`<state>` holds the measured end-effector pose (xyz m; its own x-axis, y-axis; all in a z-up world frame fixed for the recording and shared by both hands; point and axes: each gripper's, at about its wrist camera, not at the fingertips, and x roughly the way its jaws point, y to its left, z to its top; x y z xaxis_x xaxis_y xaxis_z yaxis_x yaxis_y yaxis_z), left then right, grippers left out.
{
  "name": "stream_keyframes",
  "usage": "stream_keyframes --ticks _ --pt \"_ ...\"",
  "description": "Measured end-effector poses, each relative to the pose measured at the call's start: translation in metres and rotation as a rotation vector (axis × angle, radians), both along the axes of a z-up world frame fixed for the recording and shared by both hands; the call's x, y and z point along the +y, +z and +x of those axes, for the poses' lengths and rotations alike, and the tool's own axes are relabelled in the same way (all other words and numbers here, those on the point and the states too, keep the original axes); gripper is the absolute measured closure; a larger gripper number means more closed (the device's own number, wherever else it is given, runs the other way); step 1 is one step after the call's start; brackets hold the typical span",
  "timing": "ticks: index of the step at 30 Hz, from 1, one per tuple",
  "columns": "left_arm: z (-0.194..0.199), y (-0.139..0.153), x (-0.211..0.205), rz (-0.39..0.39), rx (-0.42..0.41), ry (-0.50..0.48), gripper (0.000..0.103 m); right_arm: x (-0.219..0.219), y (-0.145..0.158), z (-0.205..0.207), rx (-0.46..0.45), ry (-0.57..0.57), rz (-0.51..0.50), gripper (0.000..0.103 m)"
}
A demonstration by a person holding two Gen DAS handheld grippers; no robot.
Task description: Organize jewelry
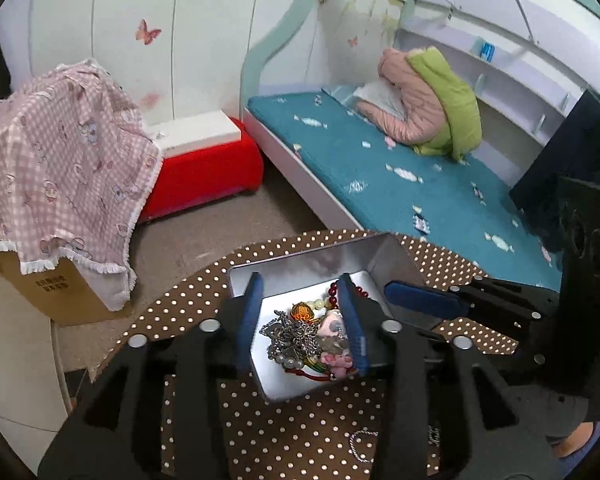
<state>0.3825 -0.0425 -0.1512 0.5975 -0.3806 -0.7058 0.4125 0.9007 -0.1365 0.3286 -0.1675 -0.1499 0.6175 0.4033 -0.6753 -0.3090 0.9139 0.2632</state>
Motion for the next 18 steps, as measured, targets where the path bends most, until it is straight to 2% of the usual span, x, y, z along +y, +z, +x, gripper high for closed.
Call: stream_keyframes --ticks 2,5,6,9,12,18 --pt "-0.01 0.012 0.005 -0.006 -0.037 0.023 0.037 -0.003 0.008 -0.008 -0.02 0.0 0.0 0.064" --pt "-0.033 0.027 0.013 -0.001 -0.099 0.03 0.033 -0.009 0.021 -0.026 -0.056 -0.003 -0.022 0.058" --pt "-0.042 0.03 0.014 0.002 -0.114 0.025 0.029 -0.013 0.024 -0.033 -0.07 -0.008 -0.034 0.056" --pt "-0.07 0.032 0.012 0.049 -0.167 0.013 0.027 -0.029 0.031 -0.059 -0.101 -0.035 -0.059 0.05" --pt "-0.094 0.02 0.006 0.095 -0.178 -0.002 0.027 -0.042 0.028 -0.081 -0.108 -0.057 -0.075 0.046" --pt "-0.131 -0.025 -0.011 0.121 -0.112 -0.081 0.027 -0.069 0.0 -0.12 -0.056 -0.105 -0.065 0.044"
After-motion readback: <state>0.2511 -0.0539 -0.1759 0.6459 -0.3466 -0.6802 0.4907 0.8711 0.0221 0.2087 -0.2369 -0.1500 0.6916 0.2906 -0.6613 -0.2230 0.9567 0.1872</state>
